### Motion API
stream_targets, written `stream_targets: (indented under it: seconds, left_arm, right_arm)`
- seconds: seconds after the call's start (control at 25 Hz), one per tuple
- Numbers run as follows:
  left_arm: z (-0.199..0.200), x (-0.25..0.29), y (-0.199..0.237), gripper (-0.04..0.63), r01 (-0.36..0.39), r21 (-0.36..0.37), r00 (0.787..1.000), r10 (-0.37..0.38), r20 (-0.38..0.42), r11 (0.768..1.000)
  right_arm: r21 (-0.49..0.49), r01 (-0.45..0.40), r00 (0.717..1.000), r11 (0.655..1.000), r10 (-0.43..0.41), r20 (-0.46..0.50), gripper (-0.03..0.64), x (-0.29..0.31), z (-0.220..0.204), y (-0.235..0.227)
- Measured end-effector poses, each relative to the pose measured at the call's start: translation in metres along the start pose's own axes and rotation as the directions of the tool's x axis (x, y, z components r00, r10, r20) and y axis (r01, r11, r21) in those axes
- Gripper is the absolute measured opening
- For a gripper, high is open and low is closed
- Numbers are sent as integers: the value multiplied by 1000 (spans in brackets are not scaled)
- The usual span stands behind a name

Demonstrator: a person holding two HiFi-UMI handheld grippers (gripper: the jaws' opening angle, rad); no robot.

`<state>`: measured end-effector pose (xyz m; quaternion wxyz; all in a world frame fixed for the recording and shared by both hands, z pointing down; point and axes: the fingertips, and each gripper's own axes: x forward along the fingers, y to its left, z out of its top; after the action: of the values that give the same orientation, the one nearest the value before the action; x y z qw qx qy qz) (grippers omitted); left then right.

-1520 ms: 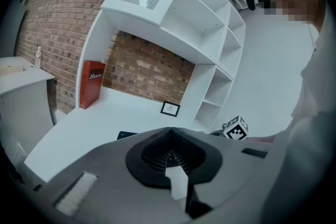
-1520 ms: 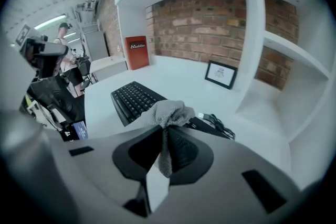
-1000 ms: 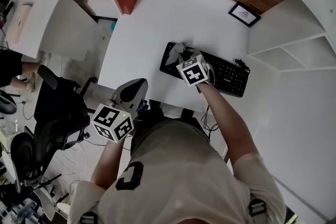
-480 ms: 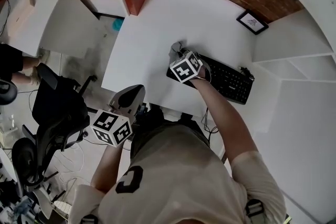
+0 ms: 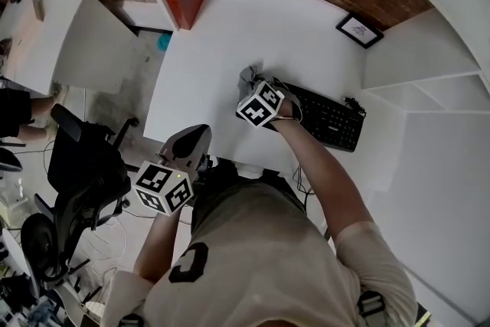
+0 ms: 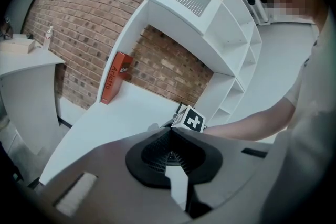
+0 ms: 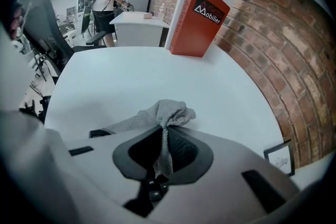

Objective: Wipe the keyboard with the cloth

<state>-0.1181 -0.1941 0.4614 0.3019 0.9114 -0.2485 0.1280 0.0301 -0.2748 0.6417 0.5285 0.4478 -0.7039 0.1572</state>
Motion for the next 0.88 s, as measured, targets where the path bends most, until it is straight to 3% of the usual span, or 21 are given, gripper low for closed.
stream_targets:
  seconds: [0.88]
  left_arm:
    - [0,11,-40,5,16,52,1000,-16,-12,999]
  right_arm:
    - [56,-8,1000,998,8,-9,25,-14,-38,-13]
